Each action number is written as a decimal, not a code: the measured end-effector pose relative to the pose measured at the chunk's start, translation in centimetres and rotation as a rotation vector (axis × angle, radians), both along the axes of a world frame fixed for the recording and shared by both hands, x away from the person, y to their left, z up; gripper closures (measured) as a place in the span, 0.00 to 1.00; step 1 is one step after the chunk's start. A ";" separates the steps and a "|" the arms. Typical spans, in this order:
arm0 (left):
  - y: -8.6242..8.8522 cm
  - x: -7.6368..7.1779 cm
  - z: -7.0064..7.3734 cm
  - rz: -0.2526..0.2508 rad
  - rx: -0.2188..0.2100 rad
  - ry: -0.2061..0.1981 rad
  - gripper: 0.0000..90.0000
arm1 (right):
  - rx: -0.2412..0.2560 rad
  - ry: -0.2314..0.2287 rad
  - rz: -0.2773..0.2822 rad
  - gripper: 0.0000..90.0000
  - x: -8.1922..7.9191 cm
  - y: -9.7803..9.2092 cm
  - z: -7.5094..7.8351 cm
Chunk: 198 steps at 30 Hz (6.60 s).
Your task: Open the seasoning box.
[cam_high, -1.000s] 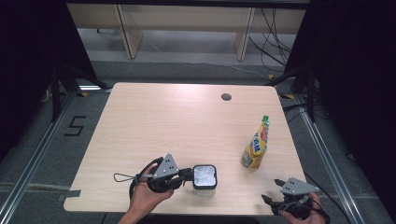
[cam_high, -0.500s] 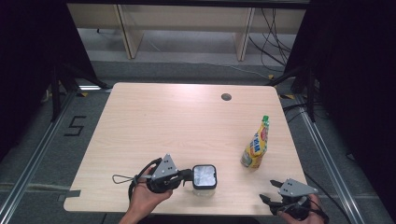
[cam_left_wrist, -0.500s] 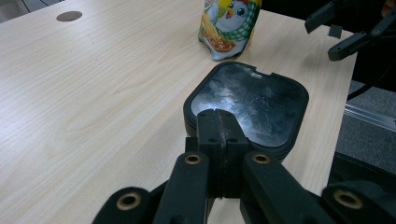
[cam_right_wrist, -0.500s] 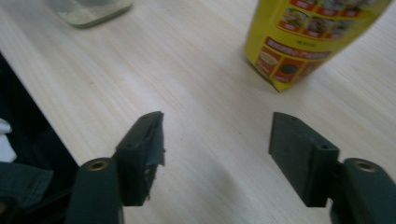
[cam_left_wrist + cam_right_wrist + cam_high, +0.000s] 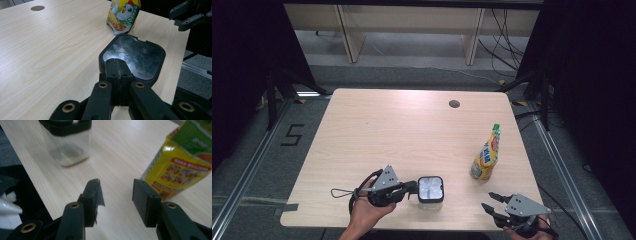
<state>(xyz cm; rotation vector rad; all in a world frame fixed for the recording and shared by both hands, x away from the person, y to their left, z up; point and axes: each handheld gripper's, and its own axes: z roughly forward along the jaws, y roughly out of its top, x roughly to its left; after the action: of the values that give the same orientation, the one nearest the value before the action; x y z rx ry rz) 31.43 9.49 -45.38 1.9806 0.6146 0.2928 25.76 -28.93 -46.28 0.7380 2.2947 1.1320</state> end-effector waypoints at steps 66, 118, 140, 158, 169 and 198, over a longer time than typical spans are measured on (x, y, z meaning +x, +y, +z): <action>2.1 0.1 -3.5 -0.130 -0.005 -0.005 0.69 | 0.072 -0.079 0.245 0.95 3.2 11.4 1.9; 1.1 0.2 -4.5 -0.112 0.077 -0.037 0.81 | 0.062 -0.069 0.365 0.92 4.6 18.0 2.6; 3.4 -1.6 -4.0 -0.058 0.063 0.035 0.37 | 0.111 -0.094 -0.012 0.65 1.1 3.6 1.7; 3.6 -2.3 -4.7 0.046 0.107 0.088 0.29 | 0.181 -0.021 -0.344 0.21 5.1 0.3 -0.6; 3.4 -2.3 -4.6 0.035 0.118 0.077 0.30 | 0.171 -0.078 -0.415 0.19 7.2 1.7 -0.7; 3.1 -2.5 -4.7 0.023 0.084 0.086 0.31 | 0.112 -0.076 -0.329 0.33 8.0 0.1 0.0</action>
<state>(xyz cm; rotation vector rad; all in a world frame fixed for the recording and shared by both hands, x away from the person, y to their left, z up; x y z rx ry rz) 28.90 12.55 -50.12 2.0764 0.6903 0.2518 33.80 -28.79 -46.26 1.0512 1.9681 1.1170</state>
